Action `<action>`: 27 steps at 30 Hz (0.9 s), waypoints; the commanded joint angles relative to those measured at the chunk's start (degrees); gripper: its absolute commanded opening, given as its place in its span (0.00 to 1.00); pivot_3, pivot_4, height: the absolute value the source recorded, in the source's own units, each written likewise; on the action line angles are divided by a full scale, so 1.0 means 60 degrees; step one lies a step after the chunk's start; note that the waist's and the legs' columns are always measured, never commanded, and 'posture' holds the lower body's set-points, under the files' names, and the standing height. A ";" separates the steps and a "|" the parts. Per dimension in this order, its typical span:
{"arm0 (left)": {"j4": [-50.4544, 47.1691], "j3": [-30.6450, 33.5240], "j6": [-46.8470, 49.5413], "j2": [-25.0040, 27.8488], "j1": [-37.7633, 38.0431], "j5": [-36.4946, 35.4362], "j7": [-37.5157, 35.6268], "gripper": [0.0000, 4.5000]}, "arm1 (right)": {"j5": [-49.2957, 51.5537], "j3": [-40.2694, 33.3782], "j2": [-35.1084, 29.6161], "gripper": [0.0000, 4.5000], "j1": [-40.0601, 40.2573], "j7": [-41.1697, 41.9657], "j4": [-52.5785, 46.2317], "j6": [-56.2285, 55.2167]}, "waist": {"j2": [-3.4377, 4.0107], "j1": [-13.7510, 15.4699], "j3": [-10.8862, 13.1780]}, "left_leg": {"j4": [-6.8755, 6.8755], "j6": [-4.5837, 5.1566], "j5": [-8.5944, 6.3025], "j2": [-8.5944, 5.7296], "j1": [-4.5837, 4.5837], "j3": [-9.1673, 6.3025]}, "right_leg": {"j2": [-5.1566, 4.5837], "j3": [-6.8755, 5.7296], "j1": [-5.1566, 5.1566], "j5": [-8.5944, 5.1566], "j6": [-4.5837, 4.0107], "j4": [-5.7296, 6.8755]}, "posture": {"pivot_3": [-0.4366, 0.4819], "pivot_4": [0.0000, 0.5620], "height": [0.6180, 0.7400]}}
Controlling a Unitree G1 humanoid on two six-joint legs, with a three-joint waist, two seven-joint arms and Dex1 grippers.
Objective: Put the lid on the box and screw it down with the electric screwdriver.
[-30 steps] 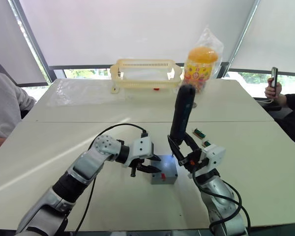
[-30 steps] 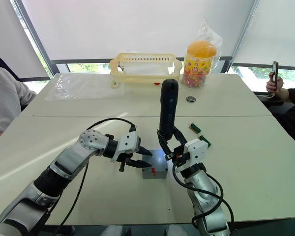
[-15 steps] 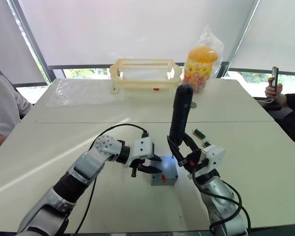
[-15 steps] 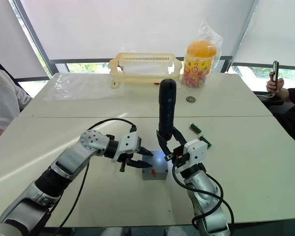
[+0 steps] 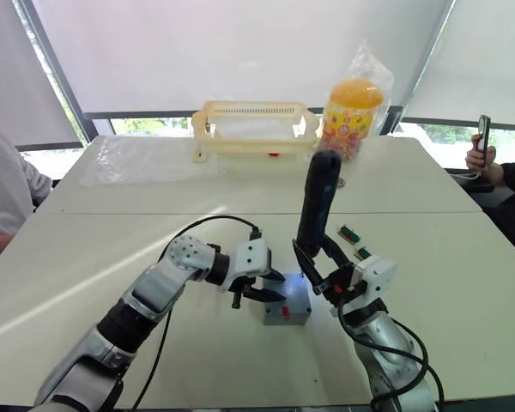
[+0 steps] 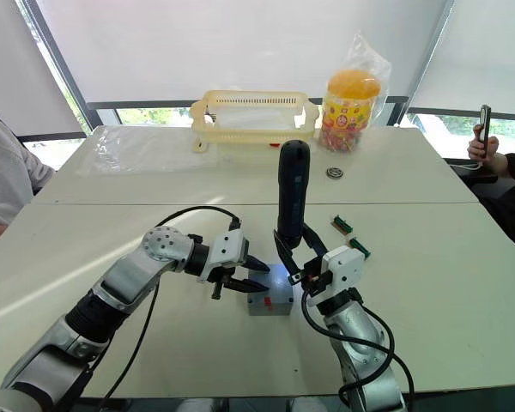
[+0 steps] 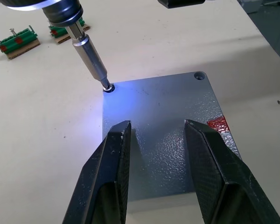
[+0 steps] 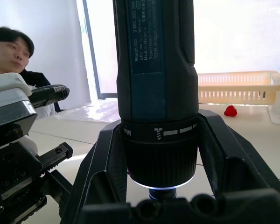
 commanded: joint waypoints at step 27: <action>0.0623 -0.0683 -0.0044 -0.0086 0.0327 0.0661 -0.0072 0.40 | -0.0734 0.0320 -0.0427 0.38 0.0657 -0.0194 -0.0586 0.1286 | 0.0036 0.0182 0.0034 | 0.0002 0.0008 0.0006 -0.0014 0.0000 0.0007 | 0.0066 -0.0046 0.0004 -0.0008 0.0017 0.0014 | 0.48 0.27 1.00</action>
